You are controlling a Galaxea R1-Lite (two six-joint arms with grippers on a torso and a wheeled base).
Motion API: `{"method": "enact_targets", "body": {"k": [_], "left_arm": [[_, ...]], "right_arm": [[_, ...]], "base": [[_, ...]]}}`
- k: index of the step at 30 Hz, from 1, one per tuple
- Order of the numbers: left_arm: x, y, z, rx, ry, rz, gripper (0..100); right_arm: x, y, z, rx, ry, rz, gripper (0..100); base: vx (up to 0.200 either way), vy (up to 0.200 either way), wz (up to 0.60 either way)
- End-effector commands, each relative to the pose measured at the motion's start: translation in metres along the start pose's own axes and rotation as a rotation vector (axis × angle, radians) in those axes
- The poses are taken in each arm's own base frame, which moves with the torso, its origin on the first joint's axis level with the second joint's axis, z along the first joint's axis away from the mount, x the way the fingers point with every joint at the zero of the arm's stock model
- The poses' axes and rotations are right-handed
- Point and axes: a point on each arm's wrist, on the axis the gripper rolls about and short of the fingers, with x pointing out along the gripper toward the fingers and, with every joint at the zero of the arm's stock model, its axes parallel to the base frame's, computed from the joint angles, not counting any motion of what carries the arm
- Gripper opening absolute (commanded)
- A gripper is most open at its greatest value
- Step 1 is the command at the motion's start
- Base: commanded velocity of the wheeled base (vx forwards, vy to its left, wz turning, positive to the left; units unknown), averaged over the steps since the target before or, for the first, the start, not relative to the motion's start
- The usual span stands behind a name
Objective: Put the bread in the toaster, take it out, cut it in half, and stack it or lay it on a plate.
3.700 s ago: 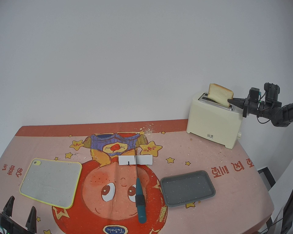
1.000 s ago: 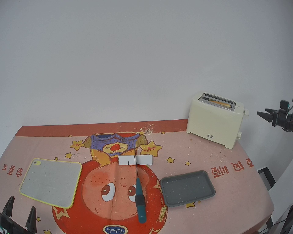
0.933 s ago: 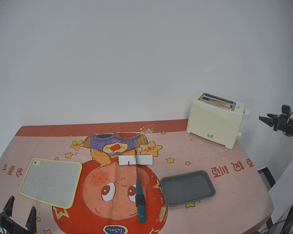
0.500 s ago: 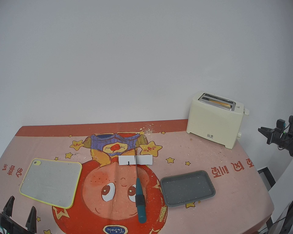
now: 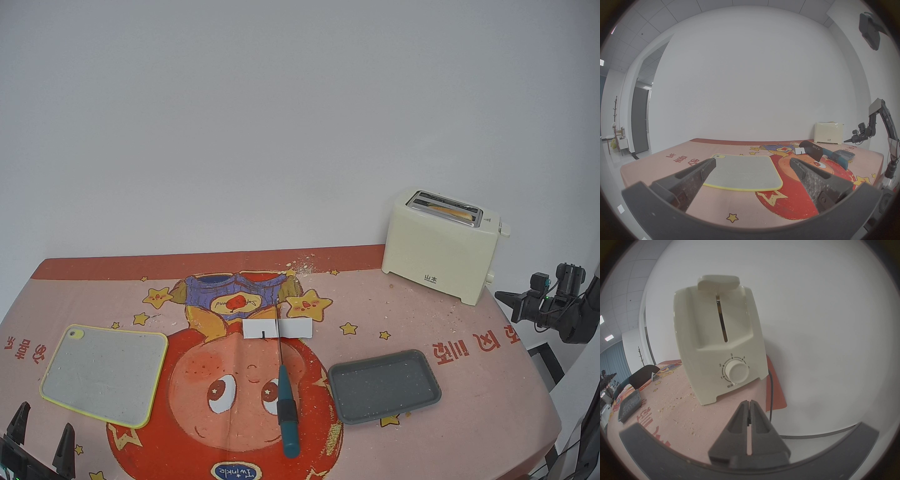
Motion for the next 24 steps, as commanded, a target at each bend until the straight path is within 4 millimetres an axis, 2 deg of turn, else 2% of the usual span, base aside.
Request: {"method": "enact_targets", "body": {"k": [1,16,24], "left_arm": [[0.001,0.0,-0.005,0.0,0.009,0.001,100],[0.001,0.0,-0.005,0.0,0.011,0.003,100],[0.001,0.0,-0.005,0.0,0.009,0.002,100]], "right_arm": [[0.006,0.003,-0.003,0.0,0.01,0.016,0],[0.006,0.007,0.019,-0.024,-0.043,0.019,0],[0.008,0.007,0.02,-0.02,-0.044,0.024,0]], "base": [[0.0,0.0,0.0],[0.0,0.0,0.0],[0.0,0.0,0.0]]}}
